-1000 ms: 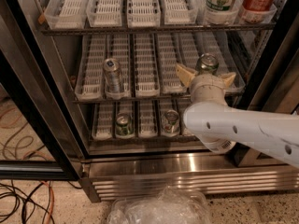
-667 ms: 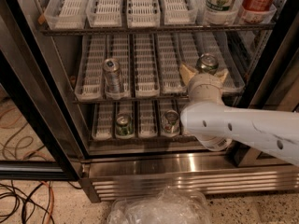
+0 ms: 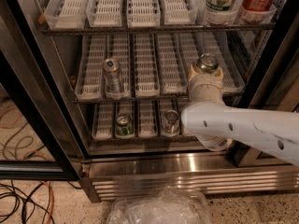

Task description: Pick green can from middle shelf of fridge

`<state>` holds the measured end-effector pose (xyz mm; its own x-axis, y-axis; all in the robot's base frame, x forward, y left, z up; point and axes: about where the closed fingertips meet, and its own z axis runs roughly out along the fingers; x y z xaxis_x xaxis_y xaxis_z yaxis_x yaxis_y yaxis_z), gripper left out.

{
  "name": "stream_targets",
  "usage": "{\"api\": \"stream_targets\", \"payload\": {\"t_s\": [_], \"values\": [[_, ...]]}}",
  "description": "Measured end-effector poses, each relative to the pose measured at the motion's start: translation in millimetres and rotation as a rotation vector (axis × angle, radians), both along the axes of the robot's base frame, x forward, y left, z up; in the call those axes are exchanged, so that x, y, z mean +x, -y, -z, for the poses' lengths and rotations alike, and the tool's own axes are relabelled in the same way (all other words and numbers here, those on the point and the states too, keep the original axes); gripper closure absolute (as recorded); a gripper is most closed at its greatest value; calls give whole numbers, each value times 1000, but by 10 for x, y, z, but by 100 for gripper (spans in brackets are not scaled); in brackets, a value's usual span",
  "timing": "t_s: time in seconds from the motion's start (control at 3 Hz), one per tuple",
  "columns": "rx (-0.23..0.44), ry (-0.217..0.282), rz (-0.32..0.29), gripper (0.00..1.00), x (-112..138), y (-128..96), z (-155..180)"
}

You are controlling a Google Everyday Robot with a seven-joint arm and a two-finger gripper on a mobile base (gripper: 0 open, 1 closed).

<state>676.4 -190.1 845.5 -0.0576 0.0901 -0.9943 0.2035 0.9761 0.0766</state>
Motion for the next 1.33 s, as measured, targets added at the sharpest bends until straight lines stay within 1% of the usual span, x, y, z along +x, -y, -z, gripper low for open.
{"api": "stream_targets", "payload": {"t_s": [0.33, 0.67, 1.0, 1.33], "values": [[24, 9, -18, 88, -63, 29, -127], [36, 20, -33, 100, -125, 55, -229], [62, 16, -94, 100, -226, 39, -338], [83, 38, -113, 100, -341, 207, -544]]}}
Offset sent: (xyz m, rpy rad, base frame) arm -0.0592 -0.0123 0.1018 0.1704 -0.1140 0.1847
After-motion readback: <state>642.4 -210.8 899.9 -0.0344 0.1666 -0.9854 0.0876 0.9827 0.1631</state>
